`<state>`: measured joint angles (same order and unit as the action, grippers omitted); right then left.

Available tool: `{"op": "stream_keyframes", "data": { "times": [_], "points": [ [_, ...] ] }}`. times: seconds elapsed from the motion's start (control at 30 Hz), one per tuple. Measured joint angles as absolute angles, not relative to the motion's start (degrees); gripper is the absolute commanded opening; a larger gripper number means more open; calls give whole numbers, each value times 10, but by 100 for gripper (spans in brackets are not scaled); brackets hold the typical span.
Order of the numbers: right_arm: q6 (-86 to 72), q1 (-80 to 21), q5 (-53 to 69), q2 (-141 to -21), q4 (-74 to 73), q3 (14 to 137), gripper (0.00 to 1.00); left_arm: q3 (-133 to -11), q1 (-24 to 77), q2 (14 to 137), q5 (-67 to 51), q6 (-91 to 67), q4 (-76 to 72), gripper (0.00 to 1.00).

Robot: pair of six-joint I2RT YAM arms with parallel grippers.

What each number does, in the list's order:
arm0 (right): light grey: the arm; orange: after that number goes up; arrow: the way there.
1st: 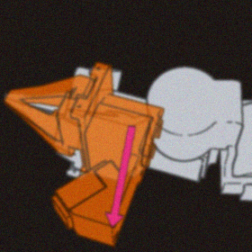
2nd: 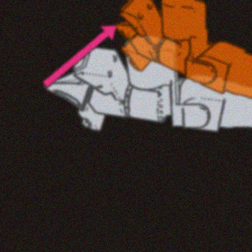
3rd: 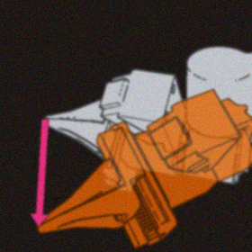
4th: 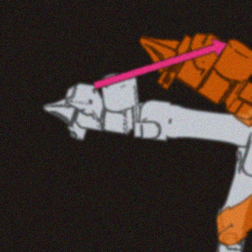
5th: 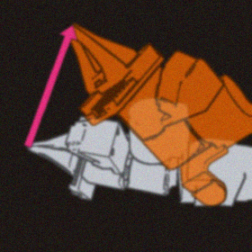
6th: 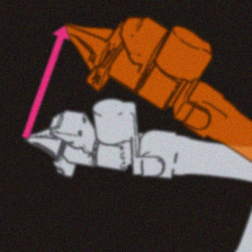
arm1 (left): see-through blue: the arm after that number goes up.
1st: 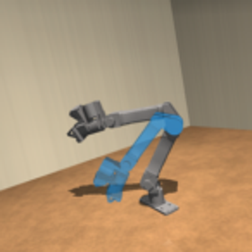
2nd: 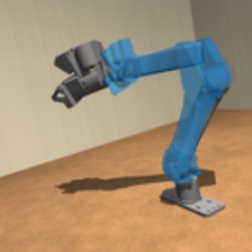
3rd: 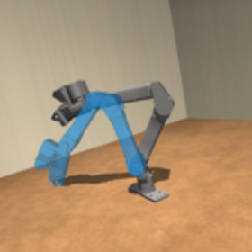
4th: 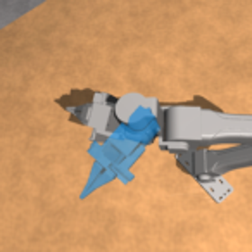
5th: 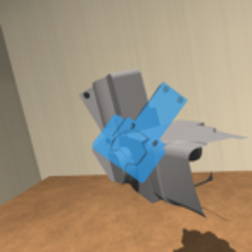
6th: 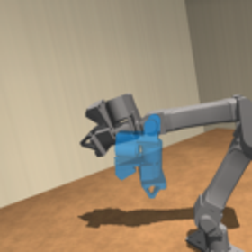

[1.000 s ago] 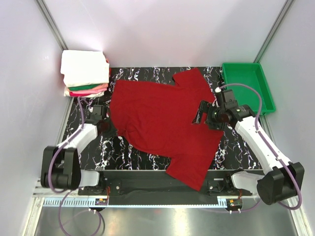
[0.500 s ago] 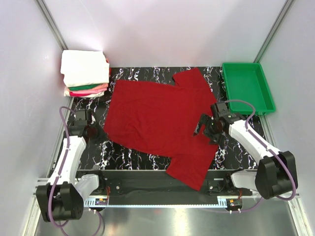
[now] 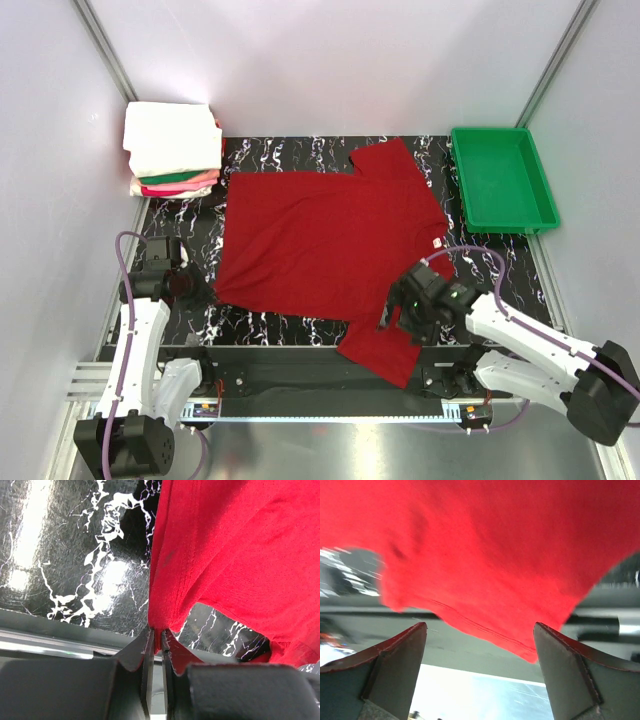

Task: Fold and stack the t-shirts
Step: Flatten the tshirt out, then fold the tshirt

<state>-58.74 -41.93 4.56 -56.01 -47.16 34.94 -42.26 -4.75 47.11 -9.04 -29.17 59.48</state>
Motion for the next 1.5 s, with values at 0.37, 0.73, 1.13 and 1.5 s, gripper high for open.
{"op": "stream_keyframes", "data": {
  "times": [0.37,0.73,1.13,1.5],
  "points": [
    [-705,-659,7,-647,-533,313,75,-422,-55,477,-98,-280,599,8],
    [-749,-685,-20,-695,-524,332,31,-418,-69,476,-112,-272,598,6],
    [-791,-690,-61,-596,-594,350,0,-419,-76,460,-121,-268,605,0],
    [-793,-669,-197,-541,-737,581,0,-466,-76,472,-122,-253,628,0]
  ]
}}
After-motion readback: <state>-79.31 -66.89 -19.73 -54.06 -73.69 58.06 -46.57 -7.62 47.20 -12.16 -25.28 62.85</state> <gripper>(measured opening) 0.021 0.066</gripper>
